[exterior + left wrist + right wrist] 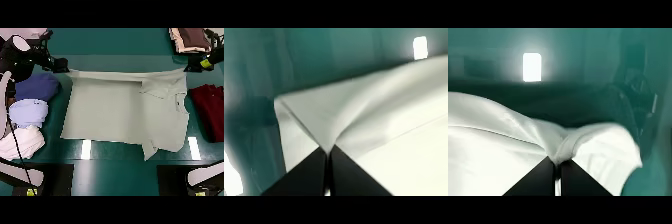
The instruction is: Fold the shirts.
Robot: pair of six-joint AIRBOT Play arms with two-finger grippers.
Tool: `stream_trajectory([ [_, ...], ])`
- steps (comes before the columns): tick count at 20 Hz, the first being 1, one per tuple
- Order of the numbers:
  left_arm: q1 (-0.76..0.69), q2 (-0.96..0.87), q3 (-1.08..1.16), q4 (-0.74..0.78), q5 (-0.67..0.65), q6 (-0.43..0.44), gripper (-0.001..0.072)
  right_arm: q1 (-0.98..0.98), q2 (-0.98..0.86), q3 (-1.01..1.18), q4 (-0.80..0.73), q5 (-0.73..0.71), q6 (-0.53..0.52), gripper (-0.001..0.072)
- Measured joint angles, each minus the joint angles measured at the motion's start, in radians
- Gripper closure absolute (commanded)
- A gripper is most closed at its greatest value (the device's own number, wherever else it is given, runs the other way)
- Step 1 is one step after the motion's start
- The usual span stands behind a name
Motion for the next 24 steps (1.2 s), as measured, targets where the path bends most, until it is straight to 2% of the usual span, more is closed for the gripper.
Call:
stream_trajectory([
  [5,-0.001,-0.006,-0.147,0.020,-0.056,0.002,0.0680,0.010,0.151,-0.360,-0.072,-0.097,-0.014,0.0695],
  [6,-0.001,-0.006,-0.182,0.026,-0.061,0.001,0.0602,0.011,0.173,-0.415,-0.077,-0.117,-0.017,0.0694],
  [7,-0.001,-0.006,-0.208,0.029,-0.060,0.000,0.0341,0.012,0.193,-0.468,-0.079,-0.134,-0.018,0.0668],
  [8,0.000,-0.006,-0.227,0.035,-0.061,-0.004,0.0293,0.012,0.208,-0.509,-0.083,-0.146,-0.018,0.0425],
  [9,0.000,-0.005,-0.242,0.036,-0.061,-0.008,0.0292,0.011,0.222,-0.542,-0.083,-0.158,-0.018,0.0296],
  [13,0.010,0.055,-0.272,0.048,-0.081,-0.018,0.0288,-0.027,0.298,-0.603,-0.004,-0.164,-0.029,0.0296],
  [15,0.027,0.117,-0.308,0.088,-0.126,-0.020,0.0192,-0.056,0.359,-0.615,0.024,-0.128,-0.039,0.0296],
  [18,0.054,0.242,-0.450,0.132,-0.160,-0.027,0.0191,-0.087,0.463,-0.623,0.048,-0.076,-0.048,0.0296],
  [24,0.068,0.454,-0.832,0.142,-0.111,-0.050,0.0192,-0.105,0.606,-0.628,0.063,-0.037,-0.052,0.0296],
])
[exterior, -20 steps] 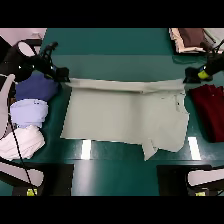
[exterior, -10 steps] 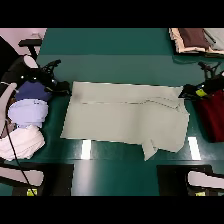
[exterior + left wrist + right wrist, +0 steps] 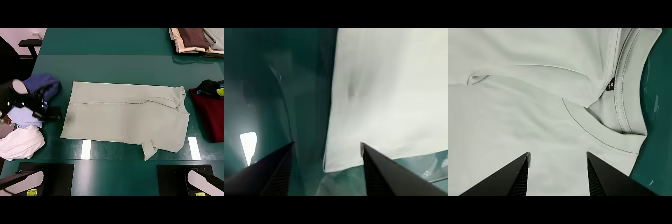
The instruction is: Fold the shirts.
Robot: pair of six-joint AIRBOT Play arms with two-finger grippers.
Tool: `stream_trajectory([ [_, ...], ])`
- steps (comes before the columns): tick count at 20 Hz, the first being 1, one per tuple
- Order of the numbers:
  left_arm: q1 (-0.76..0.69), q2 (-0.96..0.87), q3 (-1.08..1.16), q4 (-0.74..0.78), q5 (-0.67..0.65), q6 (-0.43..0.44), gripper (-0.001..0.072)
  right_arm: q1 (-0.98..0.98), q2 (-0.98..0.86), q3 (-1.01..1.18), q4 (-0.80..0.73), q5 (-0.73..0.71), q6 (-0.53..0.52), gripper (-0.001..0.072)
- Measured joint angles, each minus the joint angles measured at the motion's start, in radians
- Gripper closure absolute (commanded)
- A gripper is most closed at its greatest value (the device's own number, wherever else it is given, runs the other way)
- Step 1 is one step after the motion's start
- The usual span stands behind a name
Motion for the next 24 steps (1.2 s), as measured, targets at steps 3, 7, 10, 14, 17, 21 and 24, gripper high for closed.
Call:
stream_trajectory([
  [3,0.002,0.033,-0.122,-0.043,0.035,-0.005,0.0193,-0.002,0.020,0.000,0.002,0.016,-0.001,0.0296],
  [7,0.003,0.050,-0.199,-0.126,0.065,-0.010,0.0423,-0.002,0.028,0.000,0.003,0.024,-0.002,0.0296],
  [10,0.002,0.050,-0.222,-0.146,0.092,-0.004,0.0683,-0.003,0.030,0.000,-0.002,0.034,-0.001,0.0296],
  [14,0.002,0.078,-0.202,-0.174,0.098,0.021,0.0684,-0.051,0.050,-0.079,-0.039,0.076,-0.002,0.0211],
  [17,0.002,0.153,-0.182,-0.185,0.089,0.032,0.0683,-0.146,0.095,-0.264,-0.053,0.101,-0.002,0.0149],
  [21,0.002,0.220,-0.173,-0.192,0.081,0.044,0.0683,-0.272,0.146,-0.563,-0.058,0.110,-0.001,0.0159],
  [24,0.002,0.238,-0.171,-0.193,0.080,0.050,0.0683,-0.294,0.162,-0.718,-0.040,0.090,-0.001,0.0160],
])
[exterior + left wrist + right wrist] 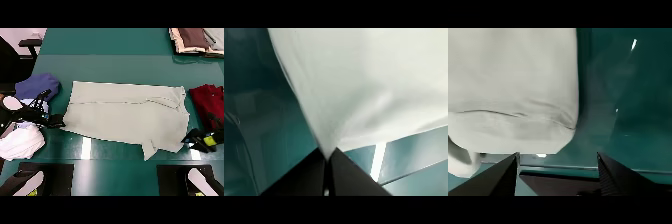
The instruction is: Fold the shirts.
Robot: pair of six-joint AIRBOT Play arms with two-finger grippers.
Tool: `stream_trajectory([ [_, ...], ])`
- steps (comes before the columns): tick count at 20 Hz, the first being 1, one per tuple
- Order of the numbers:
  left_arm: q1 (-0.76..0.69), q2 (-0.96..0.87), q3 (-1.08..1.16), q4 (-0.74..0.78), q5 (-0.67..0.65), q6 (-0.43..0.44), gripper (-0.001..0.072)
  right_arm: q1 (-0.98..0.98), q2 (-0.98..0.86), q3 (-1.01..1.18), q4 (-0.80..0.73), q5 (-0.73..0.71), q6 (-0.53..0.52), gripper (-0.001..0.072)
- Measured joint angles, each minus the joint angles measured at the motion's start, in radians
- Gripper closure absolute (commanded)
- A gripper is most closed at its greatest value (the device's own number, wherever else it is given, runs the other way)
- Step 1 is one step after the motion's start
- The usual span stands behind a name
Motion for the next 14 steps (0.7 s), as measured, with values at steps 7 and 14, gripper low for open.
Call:
stream_trajectory([
  [7,0.000,0.010,0.000,-0.002,0.001,0.003,0.0683,0.158,-0.078,-0.037,0.024,-0.066,0.029,0.0536],
  [14,0.000,0.089,0.000,0.021,-0.094,0.011,0.0685,0.298,-0.049,0.058,-0.035,-0.041,0.043,0.0694],
])
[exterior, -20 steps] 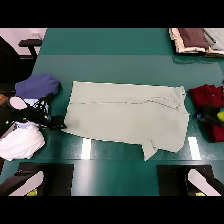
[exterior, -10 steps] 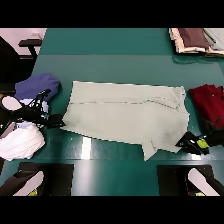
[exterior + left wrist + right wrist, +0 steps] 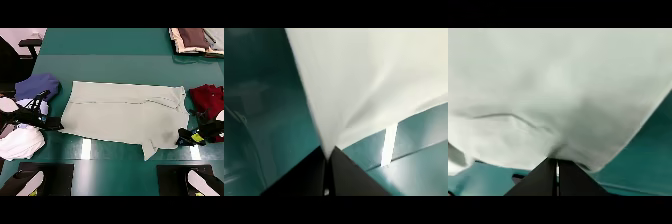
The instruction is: Fold the shirts.
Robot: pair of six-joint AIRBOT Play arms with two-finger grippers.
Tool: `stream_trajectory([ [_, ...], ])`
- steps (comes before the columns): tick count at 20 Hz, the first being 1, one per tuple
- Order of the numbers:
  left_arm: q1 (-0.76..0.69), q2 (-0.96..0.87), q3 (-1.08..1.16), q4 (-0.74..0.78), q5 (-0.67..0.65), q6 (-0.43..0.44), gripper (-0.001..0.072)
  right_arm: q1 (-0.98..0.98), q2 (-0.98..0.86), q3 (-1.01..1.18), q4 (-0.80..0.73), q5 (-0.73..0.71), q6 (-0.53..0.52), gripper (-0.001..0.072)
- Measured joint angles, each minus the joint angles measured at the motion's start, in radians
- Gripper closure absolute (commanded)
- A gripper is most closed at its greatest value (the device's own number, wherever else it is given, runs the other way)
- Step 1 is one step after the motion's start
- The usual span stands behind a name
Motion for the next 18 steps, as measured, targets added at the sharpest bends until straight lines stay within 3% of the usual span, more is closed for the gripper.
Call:
stream_trajectory([
  [6,0.000,0.177,0.000,0.010,-0.168,-0.066,0.0684,0.028,0.211,0.128,-0.109,0.161,0.010,0.0696],
  [9,0.000,0.183,0.005,0.005,-0.135,-0.079,0.0684,0.047,0.201,0.230,-0.126,0.163,0.019,0.0696],
  [13,0.000,0.057,0.072,0.021,-0.019,-0.059,0.0683,0.117,-0.005,0.428,-0.133,0.082,0.022,0.0696],
  [18,0.000,-0.235,0.257,0.037,0.134,-0.040,0.0682,0.172,-0.372,0.759,-0.129,0.034,0.018,0.0695],
])
